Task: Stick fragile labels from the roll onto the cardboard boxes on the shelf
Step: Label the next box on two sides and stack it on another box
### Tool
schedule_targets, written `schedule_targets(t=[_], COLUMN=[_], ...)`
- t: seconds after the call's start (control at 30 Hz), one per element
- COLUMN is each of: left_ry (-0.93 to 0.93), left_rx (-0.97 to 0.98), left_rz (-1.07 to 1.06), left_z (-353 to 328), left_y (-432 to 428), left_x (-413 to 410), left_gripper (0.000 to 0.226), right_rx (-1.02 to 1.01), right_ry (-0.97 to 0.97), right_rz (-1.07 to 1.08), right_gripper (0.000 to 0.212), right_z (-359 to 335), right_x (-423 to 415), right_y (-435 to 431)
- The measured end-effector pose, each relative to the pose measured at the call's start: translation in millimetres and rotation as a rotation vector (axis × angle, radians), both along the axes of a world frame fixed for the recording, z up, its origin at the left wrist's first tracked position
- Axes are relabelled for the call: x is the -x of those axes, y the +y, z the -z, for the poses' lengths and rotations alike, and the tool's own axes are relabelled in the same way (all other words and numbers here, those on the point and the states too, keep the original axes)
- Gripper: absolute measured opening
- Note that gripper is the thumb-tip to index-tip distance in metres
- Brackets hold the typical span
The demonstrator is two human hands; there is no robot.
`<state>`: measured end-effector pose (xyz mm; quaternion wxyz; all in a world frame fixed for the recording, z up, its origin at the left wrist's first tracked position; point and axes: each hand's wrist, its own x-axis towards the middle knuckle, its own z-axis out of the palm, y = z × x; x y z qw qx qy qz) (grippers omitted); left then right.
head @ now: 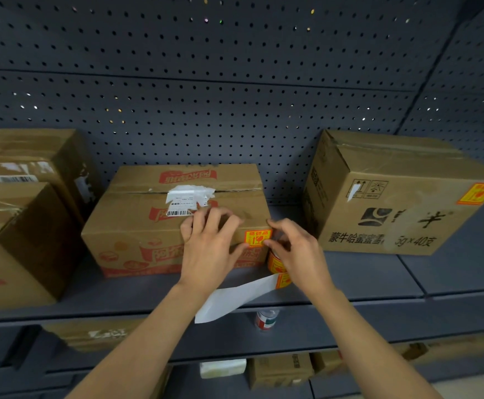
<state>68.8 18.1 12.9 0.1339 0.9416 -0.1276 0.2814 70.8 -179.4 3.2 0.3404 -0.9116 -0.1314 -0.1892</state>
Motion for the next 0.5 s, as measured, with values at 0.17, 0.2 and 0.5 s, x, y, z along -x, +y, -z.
schedule_targets(t=[0.17, 0.2, 0.5], left_ry=[0.007, -0.02, 0.371], left_rx=[-0.003, 0.02, 0.056], left_rz=[0.081, 0.116, 0.274], left_z=[-4, -6, -10], left_y=[7, 9, -40], left_x=[5, 8, 41], left_gripper=[0.043, 0.042, 0.031], right_rx=[-0.161, -0.19, -0.043], right_ry=[0.097, 0.083, 0.201], right_rz=[-0.059, -0.035, 0.016], right_gripper=[0.042, 0.04, 0.009], right_z=[-13, -15, 10], right_x=[9, 15, 51], right_y=[-19, -27, -55])
